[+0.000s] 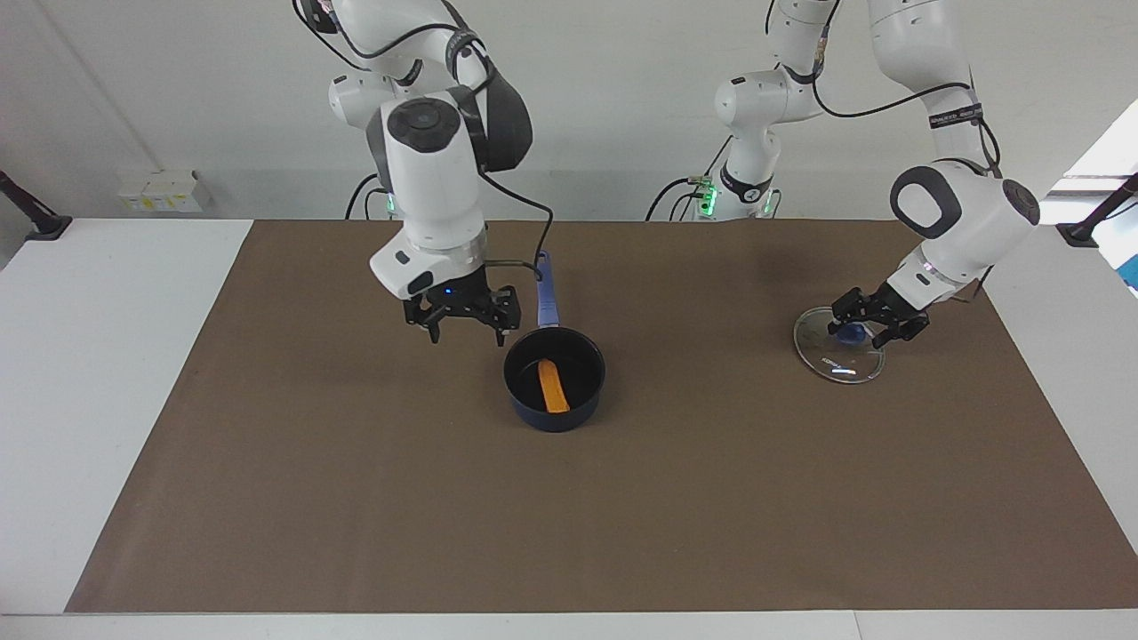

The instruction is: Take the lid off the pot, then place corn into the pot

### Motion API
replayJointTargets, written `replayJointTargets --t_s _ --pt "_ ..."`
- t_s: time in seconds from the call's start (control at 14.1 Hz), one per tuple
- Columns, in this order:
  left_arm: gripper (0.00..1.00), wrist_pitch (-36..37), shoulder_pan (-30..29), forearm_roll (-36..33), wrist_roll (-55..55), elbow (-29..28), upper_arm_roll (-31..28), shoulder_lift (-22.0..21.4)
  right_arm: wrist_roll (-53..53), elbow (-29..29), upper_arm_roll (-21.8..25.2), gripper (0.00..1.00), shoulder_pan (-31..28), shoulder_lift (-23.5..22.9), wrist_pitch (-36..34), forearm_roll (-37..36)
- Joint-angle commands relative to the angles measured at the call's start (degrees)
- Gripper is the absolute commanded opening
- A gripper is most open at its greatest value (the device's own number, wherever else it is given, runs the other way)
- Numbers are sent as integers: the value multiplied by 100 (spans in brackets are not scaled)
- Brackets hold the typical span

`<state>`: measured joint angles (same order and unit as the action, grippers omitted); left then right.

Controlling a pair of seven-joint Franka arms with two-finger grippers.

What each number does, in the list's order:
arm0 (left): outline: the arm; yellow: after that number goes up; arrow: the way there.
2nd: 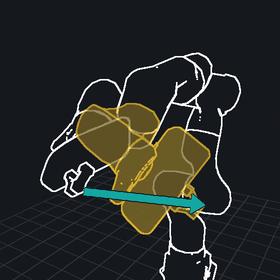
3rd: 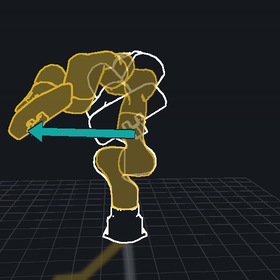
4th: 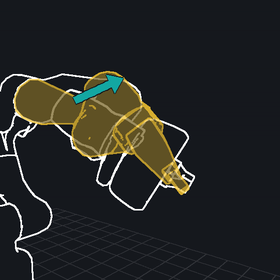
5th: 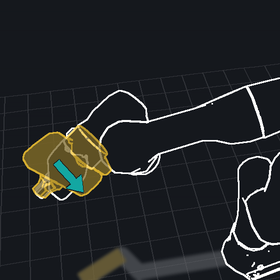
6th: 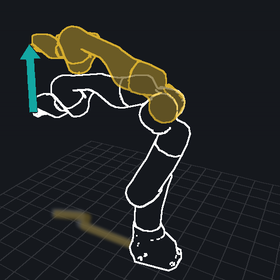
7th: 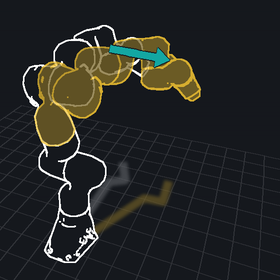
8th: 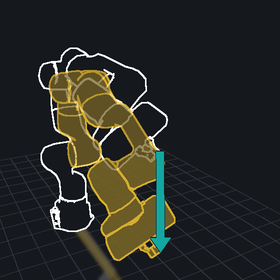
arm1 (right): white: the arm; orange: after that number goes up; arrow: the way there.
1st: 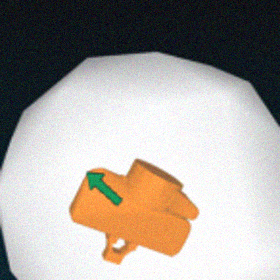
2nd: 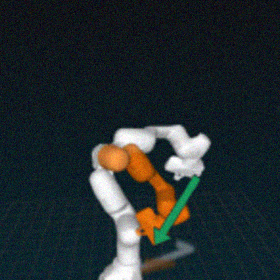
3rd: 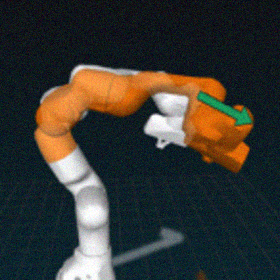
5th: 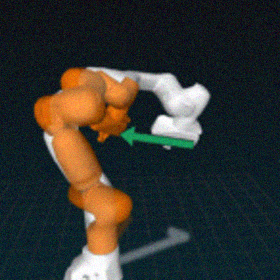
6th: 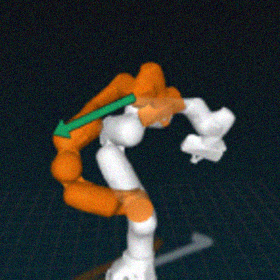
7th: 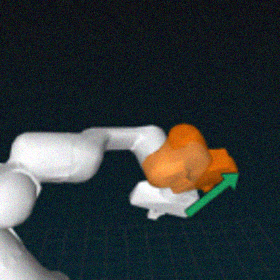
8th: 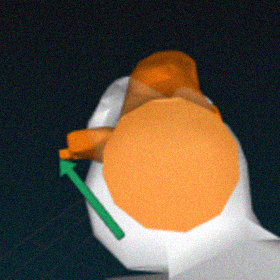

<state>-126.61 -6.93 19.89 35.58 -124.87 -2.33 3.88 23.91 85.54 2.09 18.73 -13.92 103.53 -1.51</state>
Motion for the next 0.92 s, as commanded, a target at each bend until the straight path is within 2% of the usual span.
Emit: replayJointTargets --t_s 0.0,0.14,0.36,0.64,0.85 --pt "100 172 217 -168 -243 524 -21 210 -288 164 -77 100 -439 564 -464 -25" --pt "100 189 393 -703 -865 857 -13 315 -762 156 -77 100 -782 881 -842 54" --pt "100 442 683 -1039 -1726 1235 -21 342 -1221 112 -77 100 -1116 1216 -1413 63" --pt "100 1364 1035 -1672 -3194 2008 -13 368 -1589 42 -51 100 -1363 1690 -1985 63" --pt "100 2164 1027 -1708 -3435 2658 -13 359 -1740 -143 28 100 -1486 1788 -2320 89"
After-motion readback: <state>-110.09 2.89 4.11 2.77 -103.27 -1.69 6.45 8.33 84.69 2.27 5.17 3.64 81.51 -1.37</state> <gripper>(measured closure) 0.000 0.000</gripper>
